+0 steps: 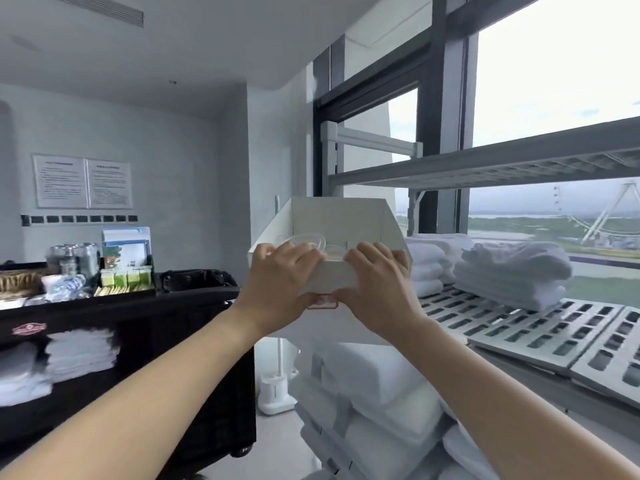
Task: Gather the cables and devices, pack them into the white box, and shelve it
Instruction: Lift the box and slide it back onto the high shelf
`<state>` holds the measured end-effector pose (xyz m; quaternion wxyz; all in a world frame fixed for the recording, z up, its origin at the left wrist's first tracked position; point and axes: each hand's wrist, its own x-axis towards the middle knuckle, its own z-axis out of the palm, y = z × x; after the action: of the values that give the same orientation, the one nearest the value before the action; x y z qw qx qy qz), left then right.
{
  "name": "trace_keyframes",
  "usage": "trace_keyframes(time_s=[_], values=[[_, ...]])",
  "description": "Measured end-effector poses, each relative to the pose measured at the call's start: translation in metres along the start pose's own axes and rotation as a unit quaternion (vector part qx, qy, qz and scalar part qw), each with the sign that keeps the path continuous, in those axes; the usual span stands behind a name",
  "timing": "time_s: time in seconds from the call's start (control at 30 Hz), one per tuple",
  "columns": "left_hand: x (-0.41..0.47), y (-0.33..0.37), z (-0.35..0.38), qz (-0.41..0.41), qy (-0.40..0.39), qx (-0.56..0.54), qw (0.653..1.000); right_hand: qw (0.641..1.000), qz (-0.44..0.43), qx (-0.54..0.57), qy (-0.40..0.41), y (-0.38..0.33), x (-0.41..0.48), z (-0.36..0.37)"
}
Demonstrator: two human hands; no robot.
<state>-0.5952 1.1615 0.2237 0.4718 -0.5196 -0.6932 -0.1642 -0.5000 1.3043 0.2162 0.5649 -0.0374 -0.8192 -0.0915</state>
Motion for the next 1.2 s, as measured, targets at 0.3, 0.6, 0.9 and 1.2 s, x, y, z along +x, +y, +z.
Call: trace_keyframes(time_s=[0.3,0.6,0.9,1.2], values=[[0.025,-0.056,0.031,0.005,0.068,0.036,0.997,0.999,-0.045,0.013,0.013,0.004,0.049,0.044],[0.069,-0.094,0.076,0.006,0.116,0.060,0.991,0.996,-0.072,-0.027,0.046,0.037,0.092,0.086],[0.107,-0.136,0.111,-0.002,0.186,0.051,0.981,0.993,-0.096,-0.052,0.052,0.054,0.140,0.121],[0.140,-0.202,0.125,0.037,0.207,0.005,0.978,0.989,-0.108,-0.084,0.063,0.047,0.191,0.156]])
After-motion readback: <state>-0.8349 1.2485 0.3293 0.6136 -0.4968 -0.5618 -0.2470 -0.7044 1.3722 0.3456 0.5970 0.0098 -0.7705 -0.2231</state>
